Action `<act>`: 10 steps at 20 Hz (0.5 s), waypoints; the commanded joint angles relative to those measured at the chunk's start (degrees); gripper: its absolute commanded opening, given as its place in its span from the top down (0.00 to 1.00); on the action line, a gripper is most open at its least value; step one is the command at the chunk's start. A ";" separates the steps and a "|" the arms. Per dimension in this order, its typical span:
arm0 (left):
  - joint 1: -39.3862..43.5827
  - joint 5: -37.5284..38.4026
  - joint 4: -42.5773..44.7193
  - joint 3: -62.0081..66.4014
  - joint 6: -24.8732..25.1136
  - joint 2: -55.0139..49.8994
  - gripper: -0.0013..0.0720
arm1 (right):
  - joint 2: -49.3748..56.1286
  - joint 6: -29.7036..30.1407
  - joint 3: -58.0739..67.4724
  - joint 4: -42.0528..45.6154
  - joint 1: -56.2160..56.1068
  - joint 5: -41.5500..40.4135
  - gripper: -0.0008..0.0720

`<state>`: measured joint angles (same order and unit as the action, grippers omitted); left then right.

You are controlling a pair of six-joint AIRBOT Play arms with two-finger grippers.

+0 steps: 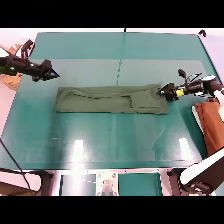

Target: Fold the shirts.

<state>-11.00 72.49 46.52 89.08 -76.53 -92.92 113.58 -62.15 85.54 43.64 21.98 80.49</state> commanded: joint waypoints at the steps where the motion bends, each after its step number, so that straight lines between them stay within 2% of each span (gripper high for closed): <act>1: 2.97 0.31 -5.81 0.07 4.92 -0.09 0.92 | 1.09 -1.97 -0.07 0.24 -2.58 -3.23 0.62; 3: 7.19 -1.25 -5.75 0.02 6.27 -0.44 0.92 | 1.07 -2.36 0.31 0.00 -3.54 -2.97 0.96; 6: 15.43 -9.22 -3.39 0.04 6.58 -1.07 0.92 | -0.79 -2.60 2.32 0.02 -4.00 -0.20 0.96; 10: 28.04 -19.61 -0.24 -0.04 6.51 -6.16 0.92 | -9.81 -5.18 4.76 0.28 -3.93 5.81 0.96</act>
<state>9.02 60.93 44.56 89.06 -70.48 -96.12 108.95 -65.54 88.73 45.41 18.35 81.06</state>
